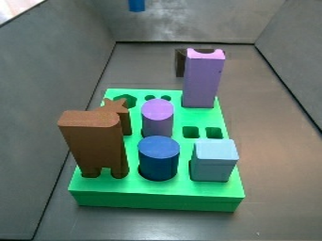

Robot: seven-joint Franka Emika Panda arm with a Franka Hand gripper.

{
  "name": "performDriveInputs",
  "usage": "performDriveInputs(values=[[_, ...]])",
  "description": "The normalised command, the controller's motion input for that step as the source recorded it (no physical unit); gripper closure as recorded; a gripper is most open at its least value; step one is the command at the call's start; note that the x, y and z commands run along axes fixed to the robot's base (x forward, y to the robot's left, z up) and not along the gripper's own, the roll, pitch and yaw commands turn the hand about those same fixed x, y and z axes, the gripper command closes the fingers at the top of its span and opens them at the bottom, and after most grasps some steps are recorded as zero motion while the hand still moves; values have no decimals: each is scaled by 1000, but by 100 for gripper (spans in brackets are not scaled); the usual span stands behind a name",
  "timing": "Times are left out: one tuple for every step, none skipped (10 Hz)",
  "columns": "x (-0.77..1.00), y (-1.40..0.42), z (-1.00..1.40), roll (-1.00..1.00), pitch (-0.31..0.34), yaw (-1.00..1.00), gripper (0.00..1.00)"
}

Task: Pick up the hexagon object. Move up. Move to above the board. Insert the hexagon object.
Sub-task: Move to above the board.

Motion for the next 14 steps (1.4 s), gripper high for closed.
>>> performDriveInputs(values=[[176,-1000,105,86,468,-283,100],[180,-1000,104,21,306,-125,100],[182,-1000,107,-7,199,-28,100],[186,-1000,108,-24,123,-13,100],[190,-1000,110,-24,101,9,100],[194,-1000,114,-20,102,7,100],[200,-1000,115,-10,107,7,100],[210,-1000,115,-6,110,5,100],[218,-1000,117,-2,119,11,100],[228,-1000,121,-4,130,7,100],[241,-1000,125,-9,136,4,100],[247,-1000,127,-18,128,5,100],[258,-1000,133,13,127,7,100],[279,-1000,139,8,129,9,100]])
